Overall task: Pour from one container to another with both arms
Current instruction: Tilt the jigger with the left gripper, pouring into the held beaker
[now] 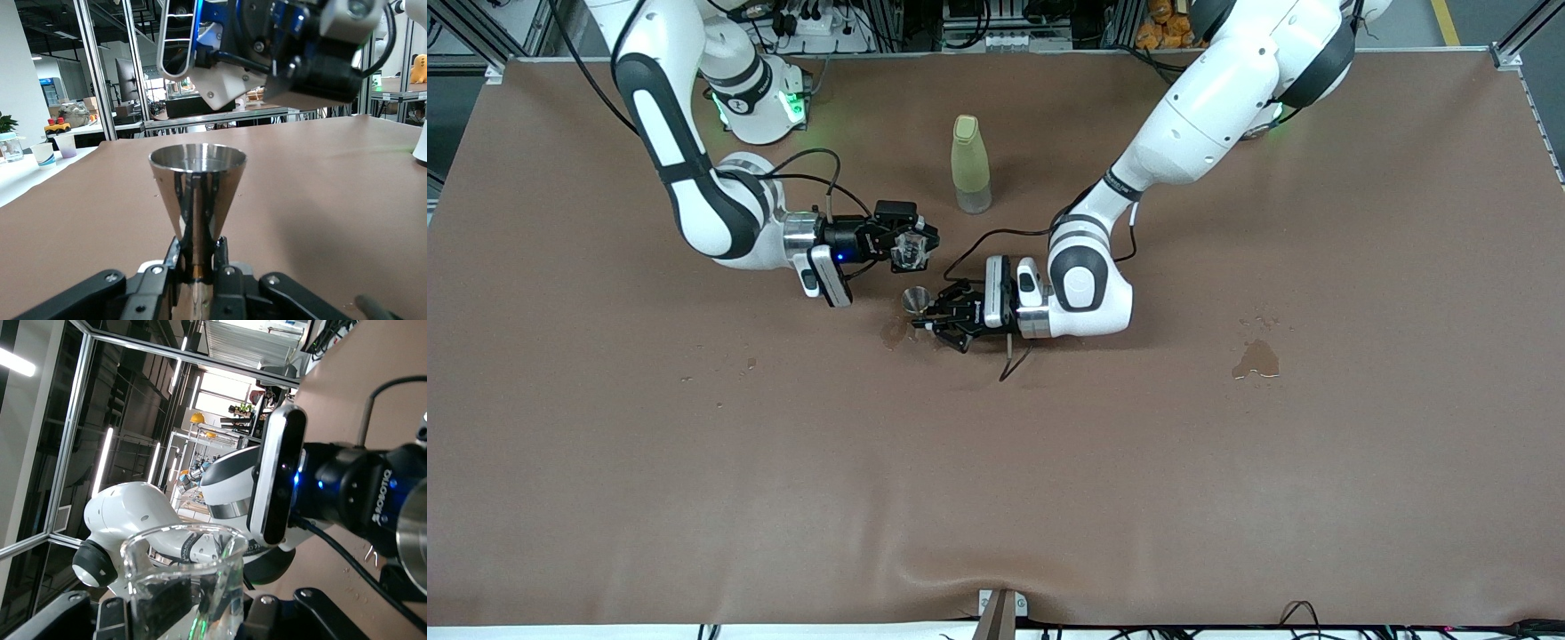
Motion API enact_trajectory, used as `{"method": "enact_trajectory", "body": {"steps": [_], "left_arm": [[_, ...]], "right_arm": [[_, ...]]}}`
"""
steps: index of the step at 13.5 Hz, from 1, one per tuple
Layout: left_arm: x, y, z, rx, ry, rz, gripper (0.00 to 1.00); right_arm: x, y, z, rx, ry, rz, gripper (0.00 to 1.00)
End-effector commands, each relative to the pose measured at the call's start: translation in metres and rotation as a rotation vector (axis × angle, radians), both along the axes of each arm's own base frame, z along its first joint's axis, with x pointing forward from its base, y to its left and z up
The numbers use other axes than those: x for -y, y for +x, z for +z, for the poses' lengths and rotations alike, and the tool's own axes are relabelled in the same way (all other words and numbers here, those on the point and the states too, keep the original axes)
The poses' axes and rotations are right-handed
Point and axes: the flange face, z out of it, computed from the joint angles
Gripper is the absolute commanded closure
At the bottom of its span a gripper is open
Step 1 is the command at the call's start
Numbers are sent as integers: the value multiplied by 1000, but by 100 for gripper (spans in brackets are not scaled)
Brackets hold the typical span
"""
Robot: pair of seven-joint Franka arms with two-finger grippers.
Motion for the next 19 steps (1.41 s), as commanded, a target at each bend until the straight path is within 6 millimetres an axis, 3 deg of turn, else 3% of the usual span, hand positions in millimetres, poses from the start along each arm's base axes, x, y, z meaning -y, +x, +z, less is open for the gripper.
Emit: {"method": "enact_trajectory", "body": {"steps": [1,7,13,19], "left_arm": [[0,0,3,-18,-24,13,100],[0,0,4,-22,-25,15,100],[2,-13,-3,-92,-16,8,100],[3,-25,-11,-149,-7,2,100]], "right_arm": [[1,-10,10,-65,27,12,100],[0,-9,11,-145,32,22,100],[3,-2,14,-148,33,8,100],[5,0,17,-257,42,13,100]]}}
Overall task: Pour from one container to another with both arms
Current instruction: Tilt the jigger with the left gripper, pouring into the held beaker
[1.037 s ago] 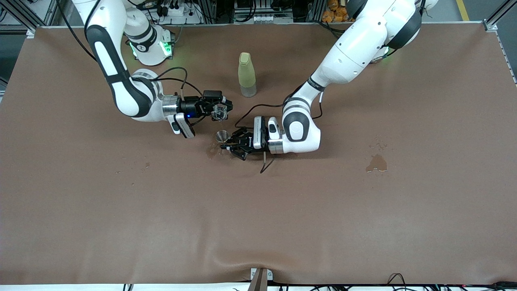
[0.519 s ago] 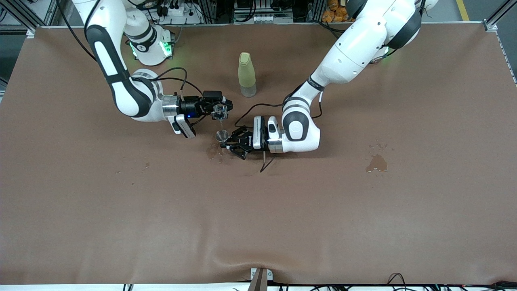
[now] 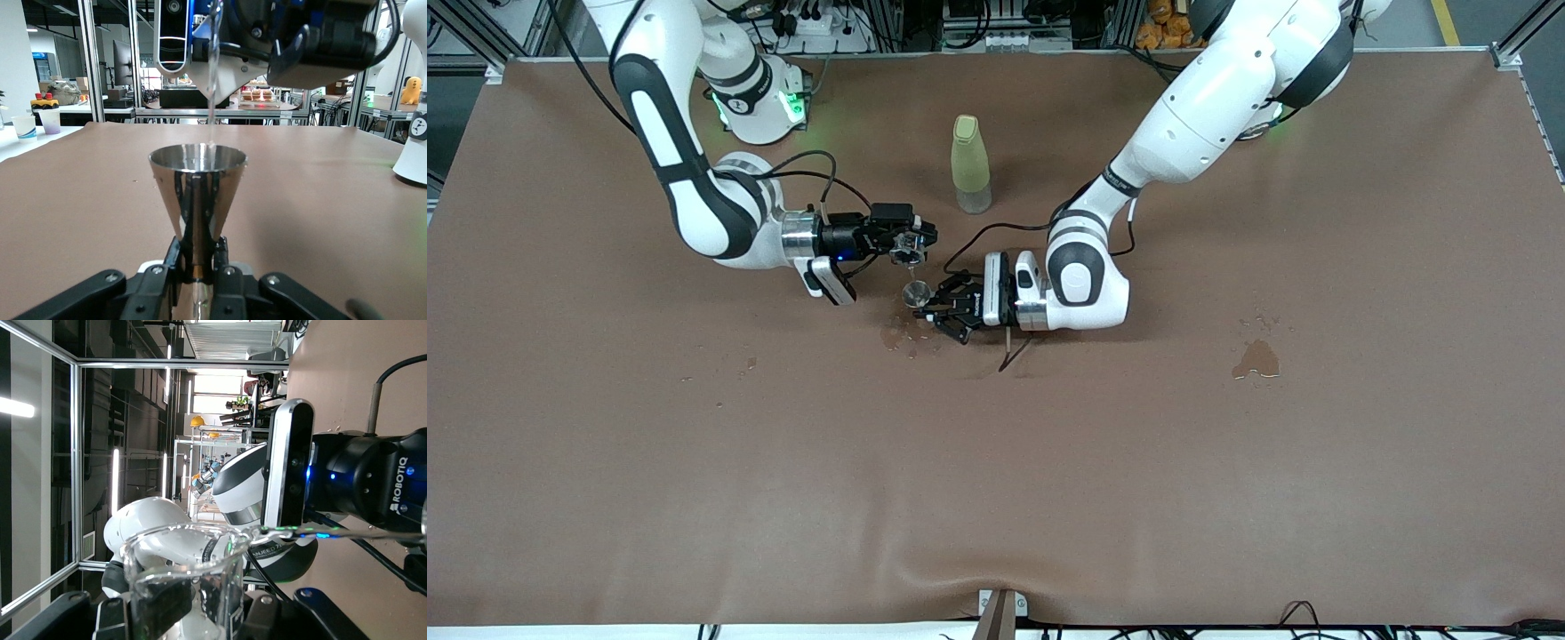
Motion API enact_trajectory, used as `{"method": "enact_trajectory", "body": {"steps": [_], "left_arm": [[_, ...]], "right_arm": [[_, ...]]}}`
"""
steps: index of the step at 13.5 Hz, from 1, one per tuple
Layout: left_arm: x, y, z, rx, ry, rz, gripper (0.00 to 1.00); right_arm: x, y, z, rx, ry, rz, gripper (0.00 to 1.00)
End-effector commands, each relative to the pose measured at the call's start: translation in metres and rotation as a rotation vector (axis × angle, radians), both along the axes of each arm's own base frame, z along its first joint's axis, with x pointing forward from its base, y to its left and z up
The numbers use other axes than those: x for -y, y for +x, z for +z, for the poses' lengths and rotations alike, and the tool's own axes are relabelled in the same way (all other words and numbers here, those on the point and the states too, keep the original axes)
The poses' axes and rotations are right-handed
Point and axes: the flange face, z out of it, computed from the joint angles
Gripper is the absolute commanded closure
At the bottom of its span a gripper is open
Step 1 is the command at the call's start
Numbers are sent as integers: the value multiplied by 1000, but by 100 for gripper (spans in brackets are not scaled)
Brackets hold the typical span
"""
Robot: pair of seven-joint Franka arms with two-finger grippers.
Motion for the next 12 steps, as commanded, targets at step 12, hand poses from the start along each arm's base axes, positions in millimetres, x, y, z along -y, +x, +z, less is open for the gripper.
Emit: {"method": "enact_trajectory", "body": {"steps": [12], "left_arm": [[1,-8,2,-58,-17,12,100]], "right_arm": [[2,-2,13,-179,17,8,100]]}}
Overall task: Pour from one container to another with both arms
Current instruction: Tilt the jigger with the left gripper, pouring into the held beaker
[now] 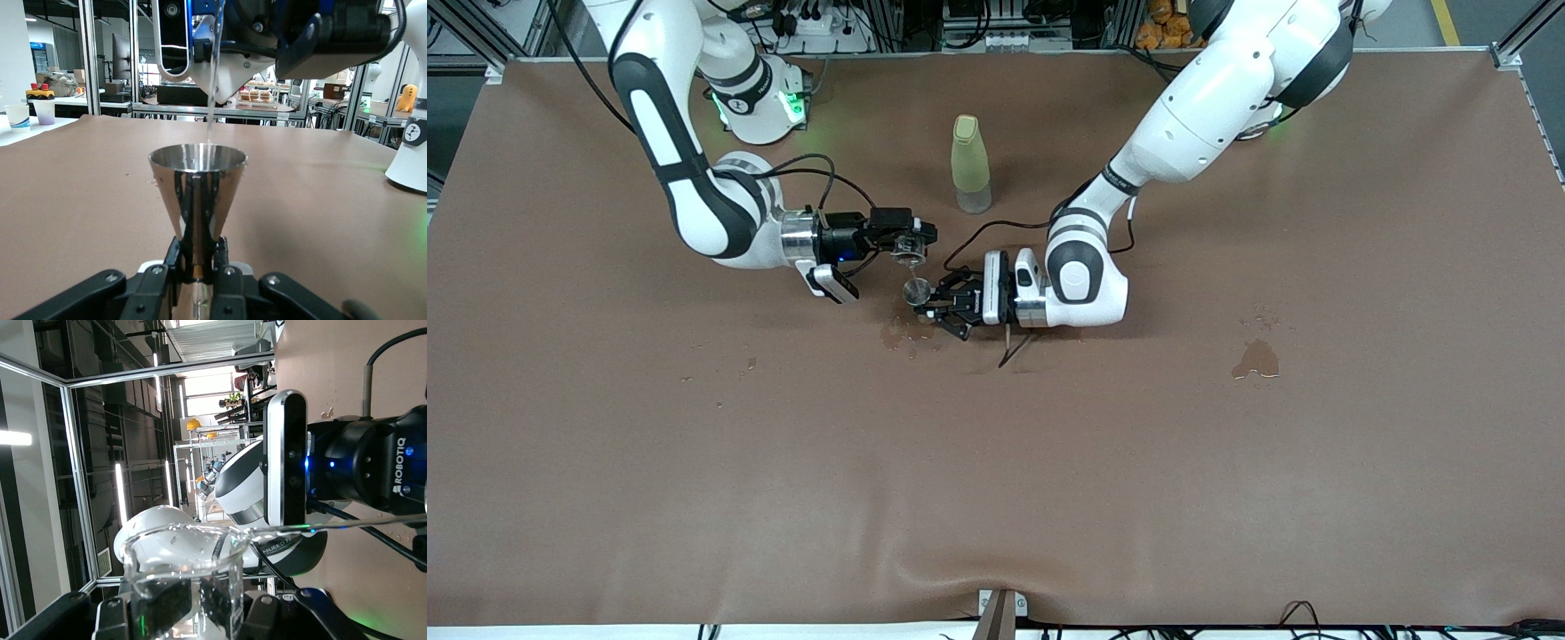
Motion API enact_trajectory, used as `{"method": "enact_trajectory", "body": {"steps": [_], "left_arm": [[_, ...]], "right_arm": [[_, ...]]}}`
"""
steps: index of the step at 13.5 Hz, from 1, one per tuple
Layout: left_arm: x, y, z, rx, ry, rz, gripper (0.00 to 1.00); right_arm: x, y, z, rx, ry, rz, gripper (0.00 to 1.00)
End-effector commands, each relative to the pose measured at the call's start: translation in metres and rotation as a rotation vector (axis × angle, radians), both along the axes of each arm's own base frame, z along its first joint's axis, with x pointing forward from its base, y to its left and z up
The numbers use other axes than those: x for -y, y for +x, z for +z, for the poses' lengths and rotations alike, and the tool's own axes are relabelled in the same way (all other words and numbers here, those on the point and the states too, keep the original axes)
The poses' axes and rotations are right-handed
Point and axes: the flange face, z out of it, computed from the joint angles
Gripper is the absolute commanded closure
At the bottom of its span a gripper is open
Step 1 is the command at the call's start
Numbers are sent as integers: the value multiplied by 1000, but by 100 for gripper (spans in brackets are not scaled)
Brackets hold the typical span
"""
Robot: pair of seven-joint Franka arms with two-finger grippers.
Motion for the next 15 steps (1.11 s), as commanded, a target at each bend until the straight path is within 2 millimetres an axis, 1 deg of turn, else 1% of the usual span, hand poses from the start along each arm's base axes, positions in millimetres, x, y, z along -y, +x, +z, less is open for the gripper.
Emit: {"method": "enact_trajectory", "body": {"steps": [1,3,5,8,12,15], "left_arm": [[0,-3,5,-20,-19,14,100],[-1,-5,2,-24,-14,12,100],[-1,-6,3,-24,-14,12,100],[-1,-6,3,-27,-14,12,100],[0,-12,0,-39,-14,6,100],[0,-12,0,-39,-14,6,100]], "right_arm": [[3,-1,12,-65,16,-4,100],[2,-2,12,-85,16,0,100],[3,-1,12,-158,17,5,100],[4,-1,12,-204,19,7,100],[7,1,11,-281,23,10,100],[7,0,11,-297,47,23,100]]}}
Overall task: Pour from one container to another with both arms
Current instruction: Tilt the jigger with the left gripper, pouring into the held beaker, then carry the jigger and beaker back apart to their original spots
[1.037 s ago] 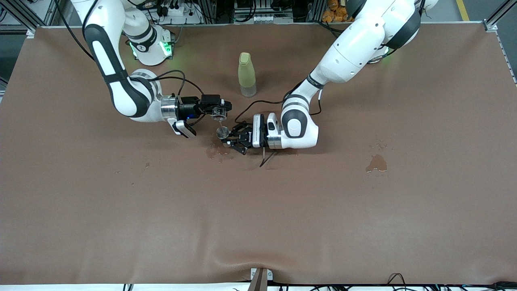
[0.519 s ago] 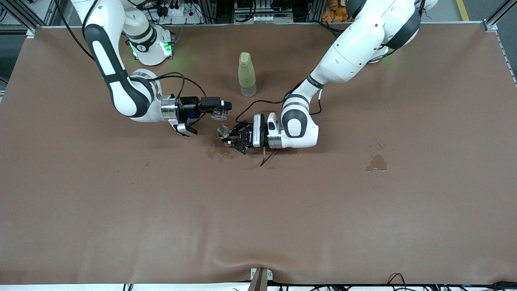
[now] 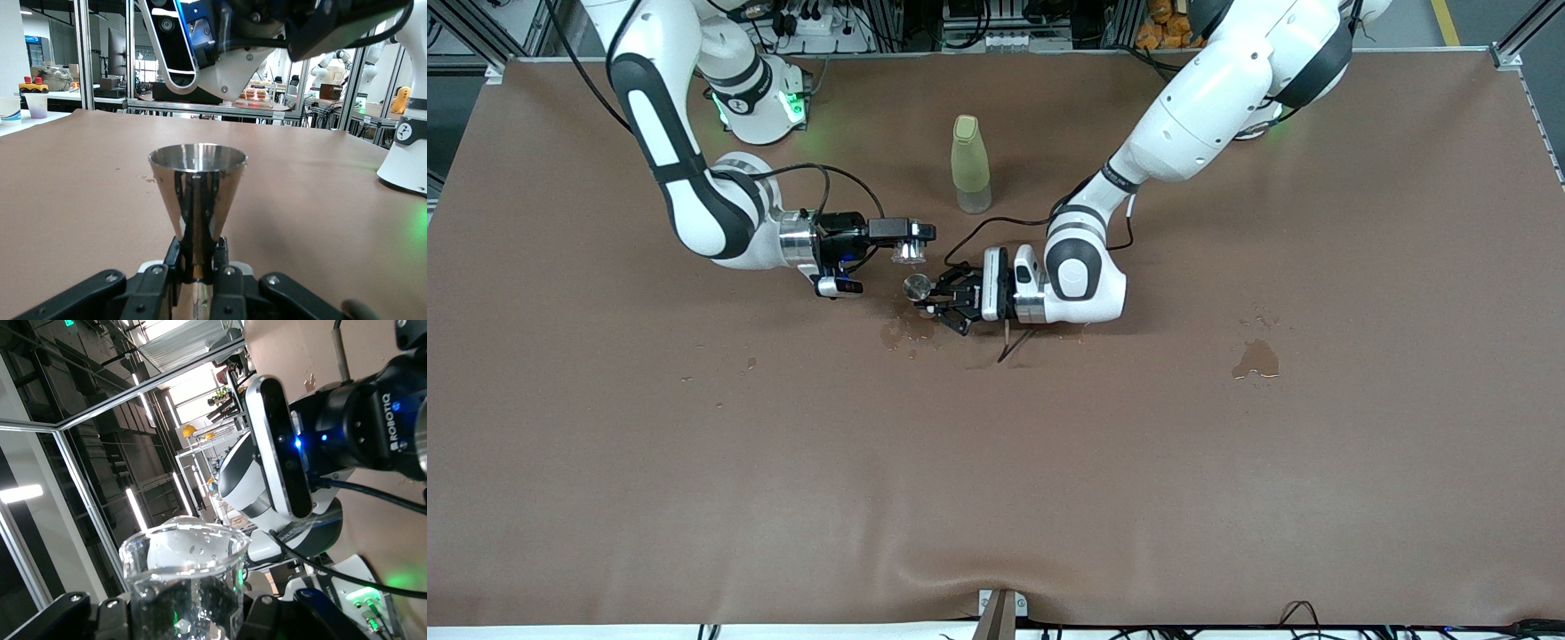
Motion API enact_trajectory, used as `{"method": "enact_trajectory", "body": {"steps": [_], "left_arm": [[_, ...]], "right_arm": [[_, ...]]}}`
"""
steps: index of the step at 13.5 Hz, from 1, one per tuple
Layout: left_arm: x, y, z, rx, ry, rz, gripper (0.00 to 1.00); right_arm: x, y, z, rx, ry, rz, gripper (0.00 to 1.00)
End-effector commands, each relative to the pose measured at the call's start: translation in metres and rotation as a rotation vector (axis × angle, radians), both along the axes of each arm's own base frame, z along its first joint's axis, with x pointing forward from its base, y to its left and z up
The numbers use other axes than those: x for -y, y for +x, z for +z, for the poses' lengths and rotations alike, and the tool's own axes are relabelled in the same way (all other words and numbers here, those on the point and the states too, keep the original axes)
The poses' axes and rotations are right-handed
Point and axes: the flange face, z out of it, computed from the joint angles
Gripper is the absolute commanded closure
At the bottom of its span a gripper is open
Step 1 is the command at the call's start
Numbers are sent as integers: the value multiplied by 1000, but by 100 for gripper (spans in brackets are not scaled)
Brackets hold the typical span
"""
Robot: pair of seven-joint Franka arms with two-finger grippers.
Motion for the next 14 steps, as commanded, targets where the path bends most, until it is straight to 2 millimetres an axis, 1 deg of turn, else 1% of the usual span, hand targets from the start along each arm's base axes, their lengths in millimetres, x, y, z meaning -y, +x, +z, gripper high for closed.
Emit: {"method": "enact_trajectory", "body": {"steps": [1,3,4,6,7,8,11,13,14], "left_arm": [[-1,0,8,-17,-21,18,100],[-3,2,10,-14,-22,22,100],[-9,9,12,-11,-24,35,100],[-17,18,21,-2,-28,49,100],[-25,23,22,-3,-25,62,100],[-31,26,28,4,-24,69,100],[-61,40,45,22,-16,106,100],[-90,53,60,42,-14,130,100],[-104,58,72,52,-29,135,100]], "right_arm": [[6,-1,9,-19,22,-11,100],[6,1,11,30,22,-13,100],[6,1,12,97,20,-21,100],[8,6,16,308,-2,-8,100],[15,11,18,390,-11,-13,100],[22,19,23,483,-20,-18,100],[58,47,39,787,-60,-9,100],[81,64,49,983,-85,-10,100],[94,71,51,1098,-97,-13,100]]}}
